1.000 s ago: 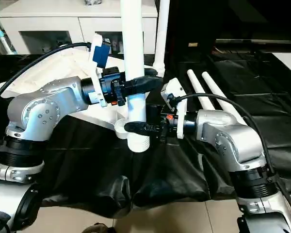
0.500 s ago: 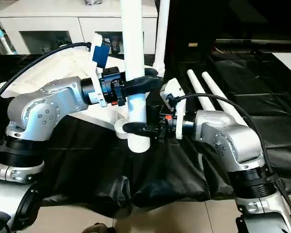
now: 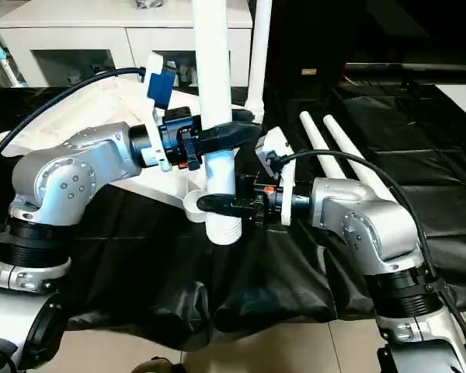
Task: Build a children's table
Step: Pick table leg, then insert table leg to table base
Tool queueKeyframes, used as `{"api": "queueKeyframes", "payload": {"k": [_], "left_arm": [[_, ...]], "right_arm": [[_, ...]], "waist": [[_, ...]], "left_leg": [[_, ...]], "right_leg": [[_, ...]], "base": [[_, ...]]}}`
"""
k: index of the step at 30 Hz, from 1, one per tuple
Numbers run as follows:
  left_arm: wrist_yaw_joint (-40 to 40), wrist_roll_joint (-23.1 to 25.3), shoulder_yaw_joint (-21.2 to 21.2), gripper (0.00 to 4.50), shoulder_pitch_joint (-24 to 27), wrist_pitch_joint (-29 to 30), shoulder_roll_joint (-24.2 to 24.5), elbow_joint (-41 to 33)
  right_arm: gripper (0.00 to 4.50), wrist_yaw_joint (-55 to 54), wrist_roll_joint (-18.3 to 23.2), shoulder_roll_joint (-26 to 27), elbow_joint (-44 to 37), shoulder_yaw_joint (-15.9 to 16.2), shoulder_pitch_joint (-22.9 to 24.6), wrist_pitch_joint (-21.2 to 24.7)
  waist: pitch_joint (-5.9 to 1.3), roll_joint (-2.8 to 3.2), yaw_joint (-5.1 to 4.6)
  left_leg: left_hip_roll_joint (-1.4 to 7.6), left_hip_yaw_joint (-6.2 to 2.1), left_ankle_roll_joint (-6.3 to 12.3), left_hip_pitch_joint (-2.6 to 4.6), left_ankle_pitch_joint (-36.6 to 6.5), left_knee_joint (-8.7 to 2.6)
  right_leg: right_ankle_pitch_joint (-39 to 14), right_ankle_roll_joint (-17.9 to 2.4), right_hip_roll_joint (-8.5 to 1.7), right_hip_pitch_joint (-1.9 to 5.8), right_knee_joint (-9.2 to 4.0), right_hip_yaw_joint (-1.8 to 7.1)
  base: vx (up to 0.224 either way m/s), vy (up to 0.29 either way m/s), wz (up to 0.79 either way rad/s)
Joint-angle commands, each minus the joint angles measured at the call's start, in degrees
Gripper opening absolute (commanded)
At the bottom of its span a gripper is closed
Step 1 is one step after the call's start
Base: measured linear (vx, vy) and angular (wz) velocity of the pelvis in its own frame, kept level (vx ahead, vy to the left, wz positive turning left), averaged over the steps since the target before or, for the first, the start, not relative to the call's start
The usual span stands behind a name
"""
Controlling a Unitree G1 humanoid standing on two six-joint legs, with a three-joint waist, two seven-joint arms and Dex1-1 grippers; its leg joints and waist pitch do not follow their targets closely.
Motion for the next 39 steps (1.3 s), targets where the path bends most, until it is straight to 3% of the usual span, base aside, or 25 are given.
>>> {"api": "queueKeyframes", "payload": {"k": [1,2,5,9,16,21,24,25,28,30,32,33,34,35,36,38,39], "left_arm": [[0.23,0.93,-0.04,1.84,-0.46,-1.59,0.26,-0.6],[0.81,1.52,-0.03,1.84,-0.52,-2.03,0.19,-0.2],[3.55,3.29,0.68,2.54,-1.11,-3.07,-0.42,2.16],[1.18,-0.02,1.53,2.82,-1.09,-0.15,-0.04,1.16],[1.5,-0.34,2.34,3.38,-1.62,-0.48,-0.21,1.89],[3.67,-2.0,4.87,3.83,-2.57,1.17,-0.81,3.26],[4.22,-2.6,5.89,3.87,-2.77,1.0,-0.94,3.65],[5.02,-2.24,6.73,4.11,-3.05,0.17,-0.86,4.46],[6.47,0.6,7.34,4.27,-3.47,-3.74,-0.45,6.3],[7.33,2.97,6.98,4.39,-3.81,-6.06,0.05,8.1],[10.55,16.53,-0.33,4.49,-4.49,-16.15,4.52,15.91],[11.74,22.06,-4.56,4.49,-4.76,-19.61,6.62,19.16],[12.26,27.41,-9.29,4.5,-5.07,-22.99,8.69,22.27],[10.92,33.88,-15.89,4.5,-5.45,-27.44,11.43,25.95],[10.56,34.22,-16.35,4.5,-5.47,-27.71,11.6,26.21],[6.85,37.42,-20.81,4.5,-5.73,-30.29,13.2,28.81],[3.7,38.22,-22.36,4.5,-5.75,-31.65,13.77,30.32]], "right_arm": [[2.1,-0.48,0.06,-0.15,-0.67,-0.92,-0.56,0.02],[2.0,-0.54,0.09,-0.15,-0.69,-0.94,-0.54,0.0],[1.88,-0.72,0.15,-0.05,-0.62,-1.0,-0.59,-0.02],[1.86,-0.84,0.1,0.0,-0.99,-1.0,-0.3,-0.14],[1.86,-2.26,-0.36,0.55,-1.05,-1.3,-0.08,-0.79],[1.86,-7.89,-1.31,3.52,1.48,-4.06,-0.91,-2.66],[1.86,-12.42,-2.62,5.39,3.76,-5.89,-1.87,-4.16],[1.86,-15.55,-3.49,6.62,5.74,-7.36,-2.68,-5.6],[1.85,-19.63,-5.06,7.55,8.32,-8.98,-3.62,-7.18],[1.85,-21.16,-7.1,7.31,9.2,-8.56,-3.69,-8.67],[1.85,-25.45,-11.3,7.0,11.41,-7.86,-3.39,-11.33],[1.85,-26.44,-12.4,7.01,11.91,-7.66,-3.02,-11.83],[1.85,-27.07,-13.38,6.94,12.08,-7.31,-2.44,-12.35],[1.85,-27.82,-14.99,6.73,11.71,-6.46,-1.39,-13.27],[1.85,-27.8,-14.97,6.74,11.59,-6.43,-1.28,-13.22],[1.85,-27.63,-14.64,6.85,10.3,-6.26,-0.13,-12.61],[1.85,-27.49,-14.49,6.86,9.43,-6.19,0.56,-12.39]], "waist": [[-4.76,-1.0,0.12],[-4.78,-0.97,0.14],[-4.74,-1.01,0.15],[-4.82,-0.94,0.16],[-4.78,-0.74,0.12],[-4.86,-0.62,0.08],[-4.82,-0.55,-0.05],[-4.84,-0.5,-0.01],[-4.8,-0.48,-0.2],[-4.77,-0.39,-0.11],[-4.86,-0.43,-0.28],[-4.83,-0.5,-0.28],[-4.9,-0.47,-0.42],[-4.81,-0.73,-0.31],[-4.91,-0.51,-0.32],[-5.16,-0.27,-0.44],[-5.4,0.1,-0.45]], "left_leg": [[3.57,-2.02,1.95,1.51,-8.75,-3.51],[3.59,-2.03,1.94,1.51,-8.72,-3.51],[3.53,-1.98,1.86,1.52,-9.12,-3.48],[3.54,-2.03,1.76,1.54,-8.83,-3.47],[3.52,-2.06,1.6,1.53,-9.43,-3.49],[3.52,-2.1,0.87,1.66,-9.81,-3.54],[3.43,-2.01,0.62,1.69,-9.85,-3.53],[3.35,-2.03,0.47,1.66,-10.03,-3.54],[3.32,-2.06,-0.14,1.79,-10.73,-3.64],[3.39,-2.1,-0.39,1.87,-10.64,-3.74],[3.3,-2.12,-0.28,1.84,-10.41,-3.8],[3.24,-2.44,-0.37,1.72,-10.93,-3.99],[3.29,-2.42,-0.99,1.88,-11.39,-4.08],[3.28,-2.54,-1.26,1.8,-11.87,-4.28],[3.39,-2.55,-1.72,1.96,-11.95,-4.31],[3.51,-2.38,-2.17,2.02,-10.65,-4.19],[3.53,-2.28,-1.68,1.9,-8.79,-3.93]], "right_leg": [[-15.05,-10.06,-4.26,2.83,-4.13,2.65],[-15.01,-10.04,-4.31,2.84,-4.14,2.66],[-15.55,-9.94,-4.29,2.84,-4.25,2.64],[-14.95,-9.99,-4.29,2.85,-4.14,2.62],[-15.15,-10.22,-4.25,2.84,-4.17,2.58],[-14.62,-10.67,-4.29,2.73,-4.07,2.57],[-14.45,-10.89,-4.2,2.55,-4.07,2.57],[-14.74,-10.83,-4.26,2.71,-4.11,2.53],[-15.92,-9.97,-4.15,2.61,-4.32,2.52],[-15.46,-9.34,-4.1,2.47,-4.44,2.57],[-14.58,-7.86,-3.85,2.5,-4.35,2.64],[-16.04,-5.29,-3.73,2.52,-4.66,2.72],[-16.28,-4.69,-3.71,2.55,-4.29,2.76],[-18.0,-2.64,-3.85,2.48,-4.78,2.89],[-18.02,-2.46,-4.0,2.45,-4.57,2.92],[-14.56,-4.44,-4.14,2.45,-4.13,2.94],[-9.07,-8.05,-4.25,2.53,-3.47,2.86]], "base": [[0.0,0.0,0.0],[0.0,0.0,0.0],[0.0,0.0,0.0],[0.0,0.0,0.0],[0.0,0.0,0.0],[0.0,0.0,0.0],[0.0,0.0,0.0],[0.0,0.0,0.0],[0.0,0.0,0.0],[0.0,0.0,0.0],[0.0,0.0,0.0],[0.0,0.0,0.0],[0.0,0.0,0.0],[0.0,0.0,0.0],[0.0,0.0,0.0],[0.0,0.0,0.0],[0.0,0.0,0.0]]}}
